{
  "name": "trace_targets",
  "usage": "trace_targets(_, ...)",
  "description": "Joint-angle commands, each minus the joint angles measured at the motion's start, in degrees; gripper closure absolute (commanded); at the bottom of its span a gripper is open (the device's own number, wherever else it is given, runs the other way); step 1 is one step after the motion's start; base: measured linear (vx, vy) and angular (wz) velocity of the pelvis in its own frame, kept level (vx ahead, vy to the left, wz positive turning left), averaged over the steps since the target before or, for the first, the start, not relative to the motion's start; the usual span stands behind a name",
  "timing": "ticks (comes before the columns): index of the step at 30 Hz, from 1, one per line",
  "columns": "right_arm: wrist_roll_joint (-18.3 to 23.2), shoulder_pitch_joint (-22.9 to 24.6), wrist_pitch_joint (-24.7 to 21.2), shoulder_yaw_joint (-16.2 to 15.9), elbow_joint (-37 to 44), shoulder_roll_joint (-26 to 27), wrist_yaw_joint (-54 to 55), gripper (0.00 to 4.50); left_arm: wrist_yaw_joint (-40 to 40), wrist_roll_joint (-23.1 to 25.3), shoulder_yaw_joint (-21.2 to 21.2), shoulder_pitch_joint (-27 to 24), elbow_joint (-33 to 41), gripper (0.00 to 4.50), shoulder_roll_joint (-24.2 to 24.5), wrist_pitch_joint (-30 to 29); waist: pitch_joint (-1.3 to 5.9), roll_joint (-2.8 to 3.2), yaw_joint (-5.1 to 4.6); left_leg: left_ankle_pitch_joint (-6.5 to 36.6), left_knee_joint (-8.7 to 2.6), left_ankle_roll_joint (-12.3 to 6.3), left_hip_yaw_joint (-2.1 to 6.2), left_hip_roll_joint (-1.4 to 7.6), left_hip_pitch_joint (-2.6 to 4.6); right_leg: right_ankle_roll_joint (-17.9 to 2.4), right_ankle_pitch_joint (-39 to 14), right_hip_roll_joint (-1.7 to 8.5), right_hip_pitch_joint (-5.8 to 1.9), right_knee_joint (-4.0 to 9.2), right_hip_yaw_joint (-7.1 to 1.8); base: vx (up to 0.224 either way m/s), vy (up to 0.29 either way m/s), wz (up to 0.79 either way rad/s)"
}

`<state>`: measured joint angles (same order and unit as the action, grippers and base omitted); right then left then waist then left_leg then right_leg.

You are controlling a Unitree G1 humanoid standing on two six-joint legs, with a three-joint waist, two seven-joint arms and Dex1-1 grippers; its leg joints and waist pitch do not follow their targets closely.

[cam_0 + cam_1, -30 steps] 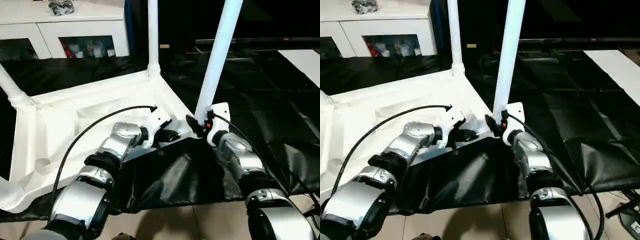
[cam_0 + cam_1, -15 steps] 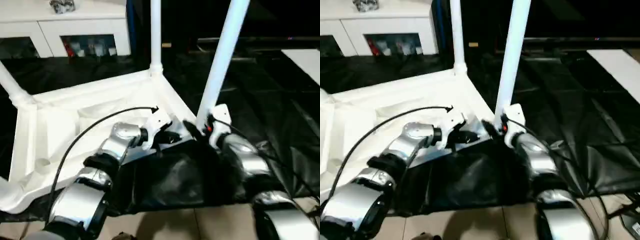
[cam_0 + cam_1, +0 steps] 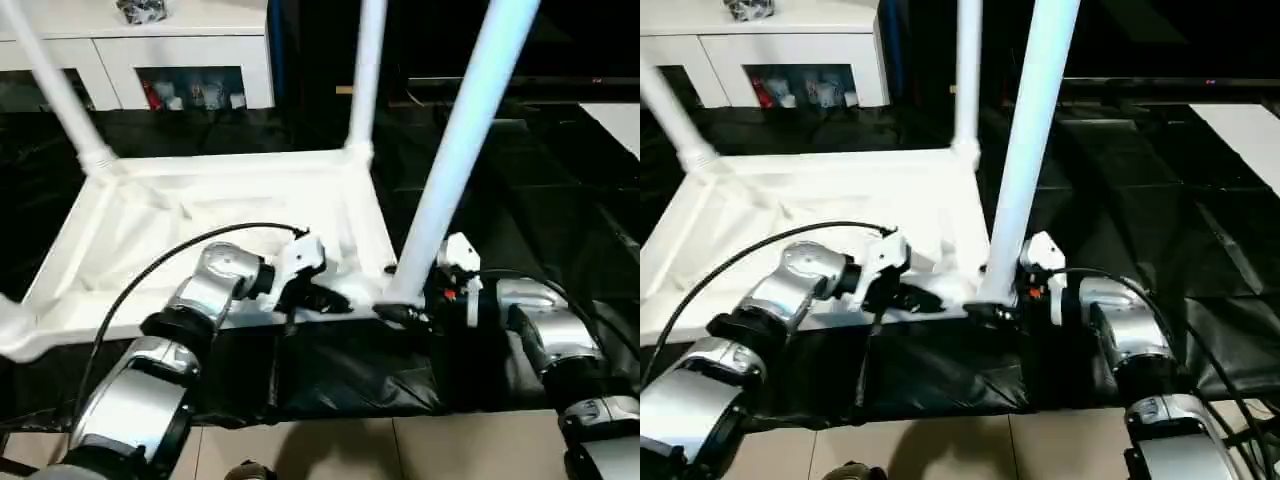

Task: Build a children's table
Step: Rotate leg to tighten

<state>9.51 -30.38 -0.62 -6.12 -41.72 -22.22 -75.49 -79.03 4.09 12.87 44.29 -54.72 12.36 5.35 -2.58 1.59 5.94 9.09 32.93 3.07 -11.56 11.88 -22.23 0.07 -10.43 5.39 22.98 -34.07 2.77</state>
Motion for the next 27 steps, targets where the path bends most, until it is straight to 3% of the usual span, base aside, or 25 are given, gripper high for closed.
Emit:
trace_targets(1, -0.9, 0.1, -1.3, -2.1, -0.2, -0.1, -1.7, 0.81, -3.3, -1.1, 1.2, 1.1, 2.4, 4.50, -0.7, 1.0, 3.68, -0.72, -0.09, 13.3, -3.45, -4.69, 0.55, 1.66, 1.38, -15.9, -7.8, 2.78, -2.52, 3.53, -1.39, 0.000, 0.000, 0.00)
trace_targets(5, -1.2, 0.0, -2.1, -3.6, 0.4, -0.3, -4.5, 1.18, -4.6, -1.4, 1.1, 1.1, 2.0, 4.50, 0.1, 0.8, 3.70, -0.43, -0.01, 13.7, -3.48, -4.38, 0.55, 1.68, 1.51, -16.0, -7.6, 2.71, -2.50, 3.51, -1.41, 0.000, 0.000, 0.00)
trace_targets(7, -1.2, -0.2, -2.5, -3.8, 0.4, -0.2, -5.2, 1.35, -4.7, -1.4, 1.1, 1.1, 1.9, 4.50, 0.2, 0.7, 3.75, -0.78, 0.15, 13.5, -3.42, -4.28, 0.53, 1.67, 1.53, -16.2, -7.4, 2.76, -2.56, 3.42, -1.42, 0.000, 0.000, 0.00)
trace_targets(11, -1.3, -0.3, -2.5, -4.3, 0.5, 0.0, -6.0, 1.76, -4.9, -1.6, 1.0, 1.0, 2.1, 4.50, 0.4, 0.5, 3.79, -0.75, 0.33, 12.8, -3.35, -4.49, 0.53, 1.68, 1.51, -16.2, -7.2, 2.84, -2.55, 3.33, -1.42, 0.000, 0.000, 0.00)
trace_targets(18, -1.1, -0.1, -3.1, -4.6, 1.2, 0.8, -6.0, 1.92, -4.3, -1.5, 0.7, 1.0, 1.4, 4.50, 0.7, 0.7, 3.78, -0.43, 0.27, 13.0, -3.37, -4.18, 0.55, 1.64, 1.50, -15.9, -7.5, 2.76, -2.52, 3.42, -1.42, 0.000, 0.000, 0.00)
trace_targets(23, 0.7, 2.4, -3.8, -1.7, 3.1, 2.8, -0.4, 1.94, 1.9, -1.4, -0.7, 1.5, 0.2, 4.50, -0.8, -0.6, 3.75, -0.12, 0.41, 13.9, -3.49, -3.65, 0.62, 1.65, 1.56, -16.1, -6.9, 2.72, -2.54, 3.35, -1.40, 0.000, 0.000, 0.00)
trace_targets(27, -0.3, 3.3, -2.9, 1.0, 2.5, 5.6, 10.8, 1.94, 9.2, -1.2, -1.7, 2.0, -0.4, 4.50, -3.5, -2.0, 3.34, -0.09, 0.12, 18.4, -4.03, -1.12, 0.77, 1.64, 1.88, -14.1, -15.2, 2.89, -2.24, 4.25, -1.41, 0.000, 0.000, 0.00)
